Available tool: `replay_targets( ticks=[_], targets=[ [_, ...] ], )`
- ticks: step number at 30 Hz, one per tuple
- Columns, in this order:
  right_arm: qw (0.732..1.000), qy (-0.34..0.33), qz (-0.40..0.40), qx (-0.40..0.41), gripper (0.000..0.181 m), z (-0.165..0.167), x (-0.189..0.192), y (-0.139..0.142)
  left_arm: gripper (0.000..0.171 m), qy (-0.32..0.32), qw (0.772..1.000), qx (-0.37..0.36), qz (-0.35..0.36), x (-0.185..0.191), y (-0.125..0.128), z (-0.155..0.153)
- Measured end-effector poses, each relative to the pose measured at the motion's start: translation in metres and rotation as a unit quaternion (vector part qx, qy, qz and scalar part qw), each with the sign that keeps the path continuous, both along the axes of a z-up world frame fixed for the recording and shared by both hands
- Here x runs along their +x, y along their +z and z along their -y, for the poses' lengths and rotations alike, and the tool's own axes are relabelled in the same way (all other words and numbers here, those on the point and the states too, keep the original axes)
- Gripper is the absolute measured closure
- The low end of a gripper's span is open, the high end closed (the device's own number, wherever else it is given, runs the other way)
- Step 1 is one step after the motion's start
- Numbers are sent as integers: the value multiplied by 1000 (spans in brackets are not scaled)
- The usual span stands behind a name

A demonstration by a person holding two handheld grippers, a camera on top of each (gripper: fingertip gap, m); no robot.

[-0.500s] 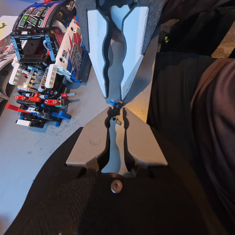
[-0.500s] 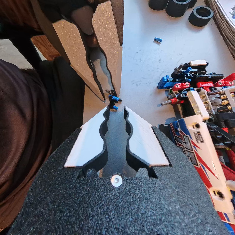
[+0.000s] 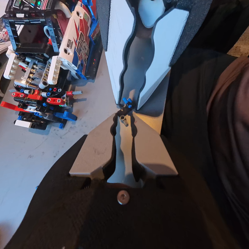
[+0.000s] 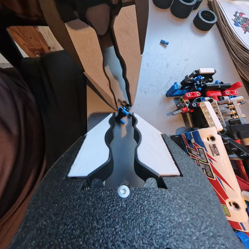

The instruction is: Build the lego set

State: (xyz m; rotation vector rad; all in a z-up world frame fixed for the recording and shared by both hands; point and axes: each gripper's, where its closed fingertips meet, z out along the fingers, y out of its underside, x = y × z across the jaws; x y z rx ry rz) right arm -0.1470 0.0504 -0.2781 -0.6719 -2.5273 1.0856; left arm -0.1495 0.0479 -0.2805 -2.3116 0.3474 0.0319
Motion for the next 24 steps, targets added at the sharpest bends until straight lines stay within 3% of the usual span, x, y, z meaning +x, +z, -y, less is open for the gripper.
replay_targets(
  ticks=[9, 15, 24],
  targets=[
    [1000, -18, -3, -8, 157, -11, -6, 2, 157, 36, 999, -4, -7, -3, 1, 1],
    [1000, -12, -9, -5, 159, -12, -2, 3, 154, 52, 998, 17, 17, -7, 19, 4],
    [1000, -9, -29, -8, 161, -4, -5, 7, 161, 14, 999, -28, 22, -2, -1, -3]
  ],
)
